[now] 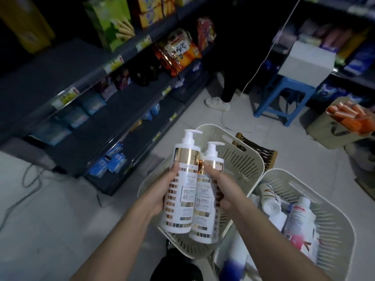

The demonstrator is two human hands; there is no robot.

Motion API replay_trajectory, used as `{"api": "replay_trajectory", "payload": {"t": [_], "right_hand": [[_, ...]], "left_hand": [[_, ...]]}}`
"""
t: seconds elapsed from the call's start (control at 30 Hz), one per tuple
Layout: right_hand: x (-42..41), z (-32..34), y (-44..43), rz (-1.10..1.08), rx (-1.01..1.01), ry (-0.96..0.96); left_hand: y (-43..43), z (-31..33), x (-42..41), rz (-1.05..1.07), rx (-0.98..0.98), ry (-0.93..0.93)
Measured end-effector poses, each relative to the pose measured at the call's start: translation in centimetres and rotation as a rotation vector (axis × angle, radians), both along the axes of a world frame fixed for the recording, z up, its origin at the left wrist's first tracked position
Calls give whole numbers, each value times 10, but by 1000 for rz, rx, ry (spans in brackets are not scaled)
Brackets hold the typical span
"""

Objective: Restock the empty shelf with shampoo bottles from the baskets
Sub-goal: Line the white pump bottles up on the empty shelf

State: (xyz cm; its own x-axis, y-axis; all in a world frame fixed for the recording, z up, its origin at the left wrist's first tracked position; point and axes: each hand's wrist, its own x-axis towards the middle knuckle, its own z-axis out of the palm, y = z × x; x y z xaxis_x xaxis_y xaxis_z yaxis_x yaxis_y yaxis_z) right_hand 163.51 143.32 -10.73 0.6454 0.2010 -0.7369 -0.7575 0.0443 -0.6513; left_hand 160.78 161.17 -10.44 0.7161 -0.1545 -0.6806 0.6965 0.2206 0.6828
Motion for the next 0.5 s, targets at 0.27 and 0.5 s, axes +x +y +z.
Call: {"api": "replay_trajectory", "payload": {"t": [0.27, 0.5], "right_hand": [[-31, 79, 66, 238, 139, -182], [-76, 118, 167, 484, 226, -233]], "left_hand": [[62, 77, -85, 224, 2, -212], [129, 124, -179, 344, 119, -437]]}}
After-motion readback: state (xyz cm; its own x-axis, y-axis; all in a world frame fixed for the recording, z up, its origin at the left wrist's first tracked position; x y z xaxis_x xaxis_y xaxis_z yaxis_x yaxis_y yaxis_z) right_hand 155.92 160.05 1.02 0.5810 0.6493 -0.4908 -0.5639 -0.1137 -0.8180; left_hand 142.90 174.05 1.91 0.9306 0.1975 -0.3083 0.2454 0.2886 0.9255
